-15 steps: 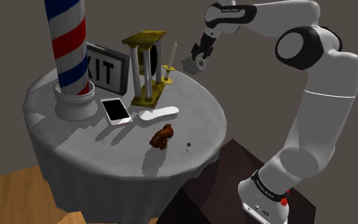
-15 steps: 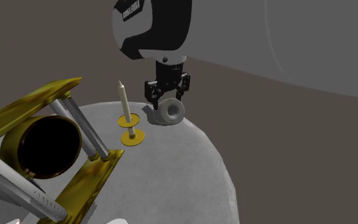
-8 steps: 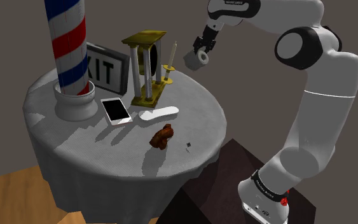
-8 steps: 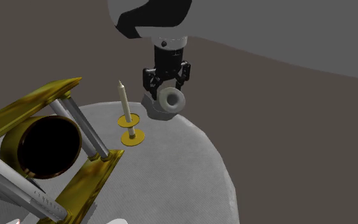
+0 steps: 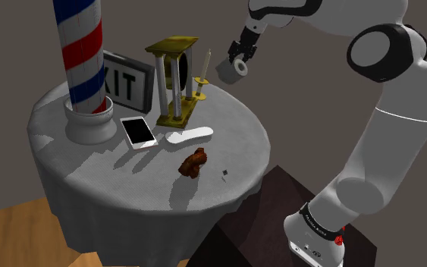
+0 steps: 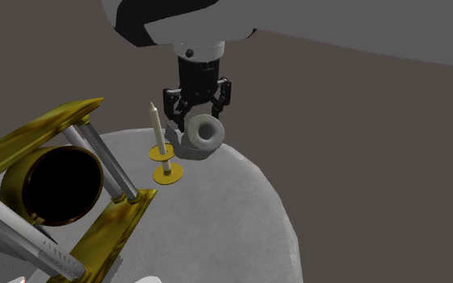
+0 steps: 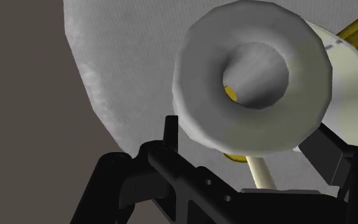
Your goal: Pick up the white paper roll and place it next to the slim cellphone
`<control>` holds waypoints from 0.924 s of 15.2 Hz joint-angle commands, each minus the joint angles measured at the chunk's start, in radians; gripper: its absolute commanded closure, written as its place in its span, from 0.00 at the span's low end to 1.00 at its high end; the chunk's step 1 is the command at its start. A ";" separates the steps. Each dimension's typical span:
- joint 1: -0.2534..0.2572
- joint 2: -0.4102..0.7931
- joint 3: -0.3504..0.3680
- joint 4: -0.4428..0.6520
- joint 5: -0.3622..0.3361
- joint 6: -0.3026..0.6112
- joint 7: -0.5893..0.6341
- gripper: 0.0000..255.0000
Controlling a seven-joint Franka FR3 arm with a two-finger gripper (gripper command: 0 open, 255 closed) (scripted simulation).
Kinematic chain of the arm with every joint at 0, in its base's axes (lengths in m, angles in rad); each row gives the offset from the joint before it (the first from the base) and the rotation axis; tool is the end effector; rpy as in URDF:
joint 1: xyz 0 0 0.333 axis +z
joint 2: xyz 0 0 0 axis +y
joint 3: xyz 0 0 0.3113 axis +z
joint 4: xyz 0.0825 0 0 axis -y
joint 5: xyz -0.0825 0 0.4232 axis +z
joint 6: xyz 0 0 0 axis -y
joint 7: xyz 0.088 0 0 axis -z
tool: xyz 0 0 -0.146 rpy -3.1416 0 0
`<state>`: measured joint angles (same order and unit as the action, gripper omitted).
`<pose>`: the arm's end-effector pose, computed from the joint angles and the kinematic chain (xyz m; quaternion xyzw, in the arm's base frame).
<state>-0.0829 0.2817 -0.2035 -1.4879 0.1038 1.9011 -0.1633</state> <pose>0.6809 -0.1745 0.4768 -0.9950 0.0689 -0.0719 0.0065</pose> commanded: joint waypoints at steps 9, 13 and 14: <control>0.141 -0.218 0.073 -0.284 -0.081 0.079 0.224 1.00; 0.188 -0.281 0.115 -0.360 -0.104 0.094 0.319 1.00; 0.199 -0.294 0.126 -0.376 -0.109 0.096 0.343 1.00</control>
<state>0.1051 0.0024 -0.0885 -1.8419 0.0003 1.9889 0.1542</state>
